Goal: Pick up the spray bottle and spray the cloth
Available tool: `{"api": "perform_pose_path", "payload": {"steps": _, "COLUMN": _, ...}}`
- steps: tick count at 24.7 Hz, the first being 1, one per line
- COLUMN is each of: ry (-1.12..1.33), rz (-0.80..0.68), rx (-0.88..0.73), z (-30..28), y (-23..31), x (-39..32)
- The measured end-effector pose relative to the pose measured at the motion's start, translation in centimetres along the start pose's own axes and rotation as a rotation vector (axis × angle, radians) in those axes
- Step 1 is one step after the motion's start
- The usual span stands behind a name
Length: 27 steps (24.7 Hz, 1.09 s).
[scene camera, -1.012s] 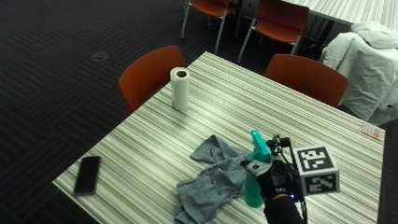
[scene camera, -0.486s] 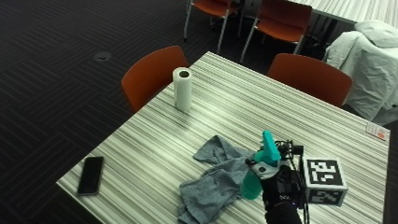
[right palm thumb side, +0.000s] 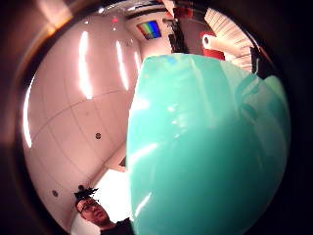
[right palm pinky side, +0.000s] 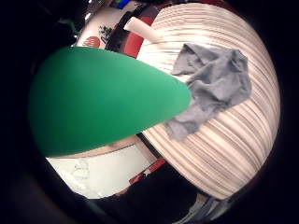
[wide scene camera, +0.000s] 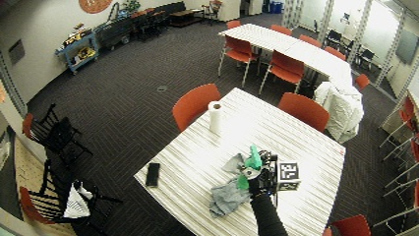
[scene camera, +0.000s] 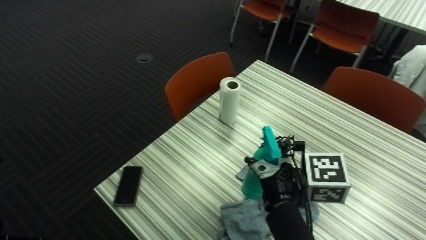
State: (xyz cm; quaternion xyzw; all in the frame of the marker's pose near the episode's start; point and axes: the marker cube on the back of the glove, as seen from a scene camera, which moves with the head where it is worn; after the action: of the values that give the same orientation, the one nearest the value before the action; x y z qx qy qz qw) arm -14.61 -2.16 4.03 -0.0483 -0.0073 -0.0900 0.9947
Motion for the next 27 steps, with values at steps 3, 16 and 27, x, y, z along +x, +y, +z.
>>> {"api": "perform_pose_path", "payload": {"steps": 3, "ry": -0.031, "rz": -0.021, "rx": -0.035, "z": 3.2, "y": -0.2, "x": -1.0}}
{"api": "perform_pose_path", "payload": {"steps": 16, "ry": 0.011, "rz": -0.029, "rx": -0.195, "z": 8.8, "y": 1.3, "x": 4.9}}
{"api": "perform_pose_path", "payload": {"steps": 27, "ry": 0.084, "rz": 0.029, "rx": -0.188, "z": 8.7, "y": 4.0, "x": 10.6}}
